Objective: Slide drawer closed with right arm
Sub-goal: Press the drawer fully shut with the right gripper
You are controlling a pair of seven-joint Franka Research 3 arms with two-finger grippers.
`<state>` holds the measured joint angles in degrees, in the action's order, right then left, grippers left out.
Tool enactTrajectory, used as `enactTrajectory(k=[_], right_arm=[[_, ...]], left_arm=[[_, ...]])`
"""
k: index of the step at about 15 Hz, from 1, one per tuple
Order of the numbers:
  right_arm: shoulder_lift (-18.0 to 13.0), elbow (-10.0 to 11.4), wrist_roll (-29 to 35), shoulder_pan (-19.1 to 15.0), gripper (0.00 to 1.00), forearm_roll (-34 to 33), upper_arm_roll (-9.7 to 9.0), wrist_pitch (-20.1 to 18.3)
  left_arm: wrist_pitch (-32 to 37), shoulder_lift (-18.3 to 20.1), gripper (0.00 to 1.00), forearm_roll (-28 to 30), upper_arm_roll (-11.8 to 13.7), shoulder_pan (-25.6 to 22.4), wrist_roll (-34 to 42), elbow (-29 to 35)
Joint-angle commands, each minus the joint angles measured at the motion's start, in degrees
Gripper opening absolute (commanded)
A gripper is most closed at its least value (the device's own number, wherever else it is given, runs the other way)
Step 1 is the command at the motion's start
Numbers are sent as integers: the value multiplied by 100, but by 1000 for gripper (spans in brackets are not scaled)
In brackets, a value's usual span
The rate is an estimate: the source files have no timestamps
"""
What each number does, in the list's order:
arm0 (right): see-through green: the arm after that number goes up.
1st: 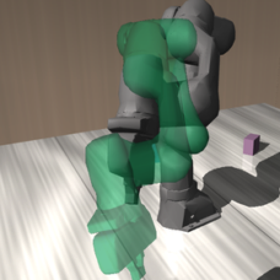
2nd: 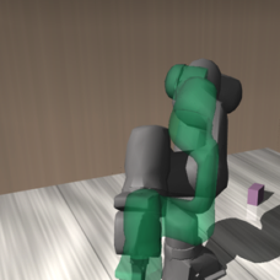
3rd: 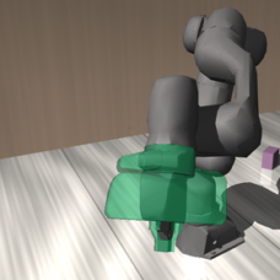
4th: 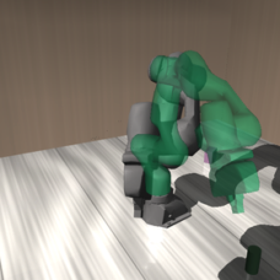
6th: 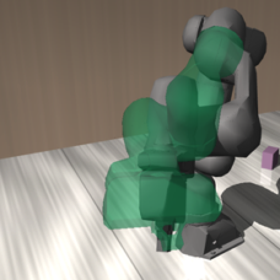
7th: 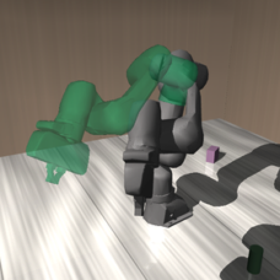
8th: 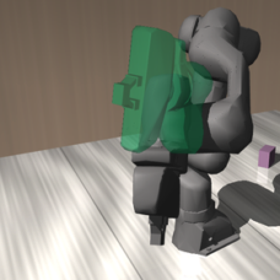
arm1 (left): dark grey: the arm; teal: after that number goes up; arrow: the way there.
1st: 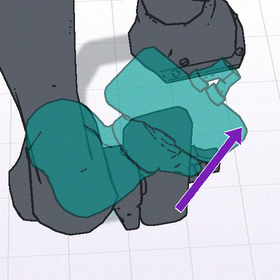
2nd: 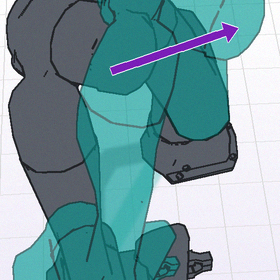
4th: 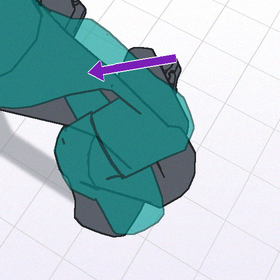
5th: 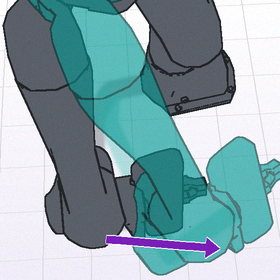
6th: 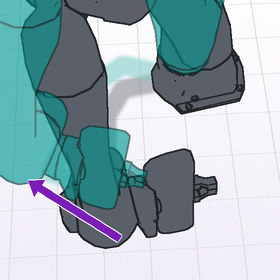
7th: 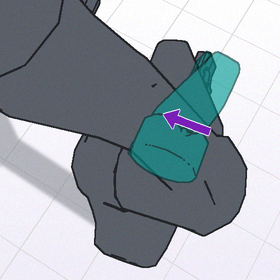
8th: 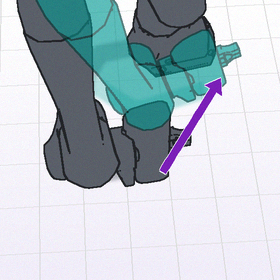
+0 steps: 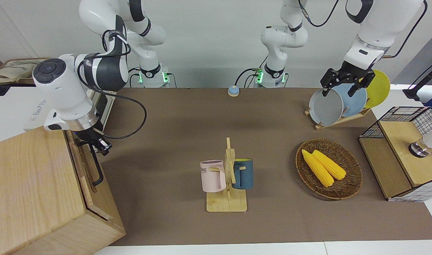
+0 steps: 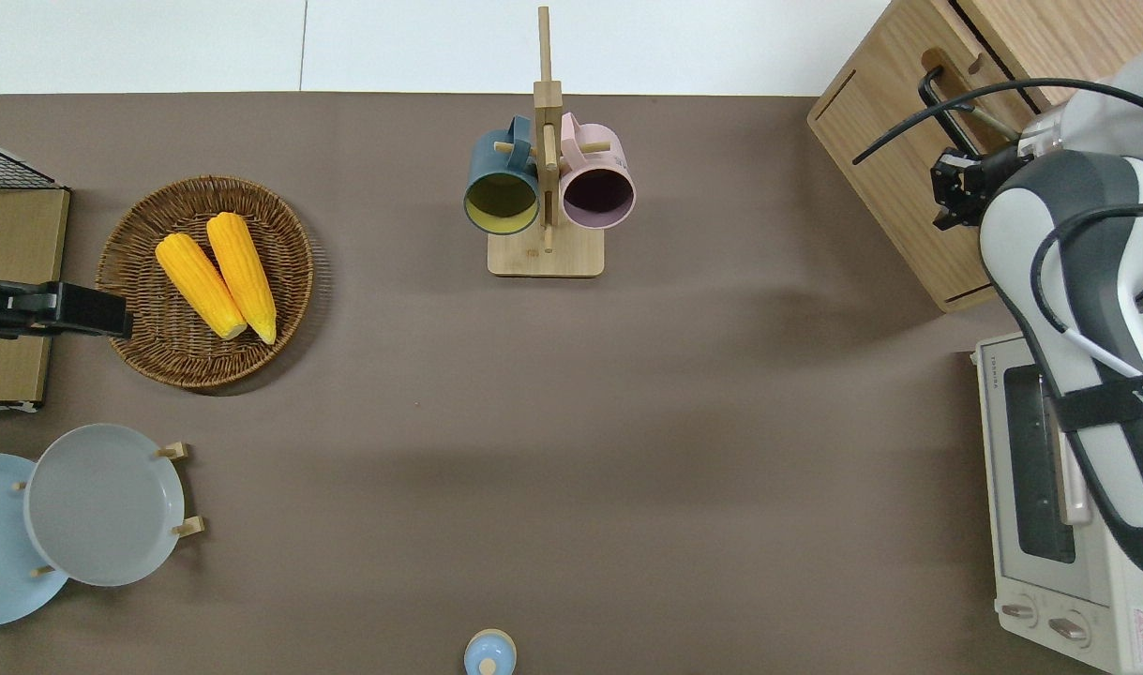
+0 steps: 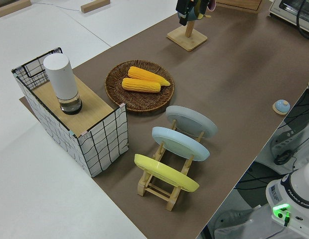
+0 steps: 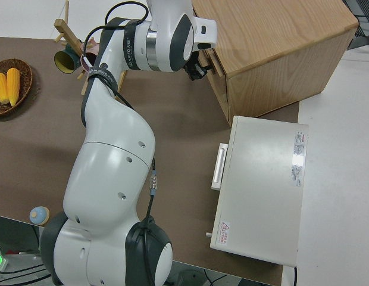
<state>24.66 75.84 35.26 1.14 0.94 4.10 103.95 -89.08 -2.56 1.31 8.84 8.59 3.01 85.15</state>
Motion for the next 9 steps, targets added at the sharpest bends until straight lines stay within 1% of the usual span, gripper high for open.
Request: enactTrajectory(k=[1,9], right_arm=[[66,-43,-309,-202,0,100,-76,143],[83,-79,-318,-219,0,108,-76,143]], left_arm=[[-4,-69,995,-87,92,99,33,-112],[-4,-69,995,-78,92,99,33,-112]])
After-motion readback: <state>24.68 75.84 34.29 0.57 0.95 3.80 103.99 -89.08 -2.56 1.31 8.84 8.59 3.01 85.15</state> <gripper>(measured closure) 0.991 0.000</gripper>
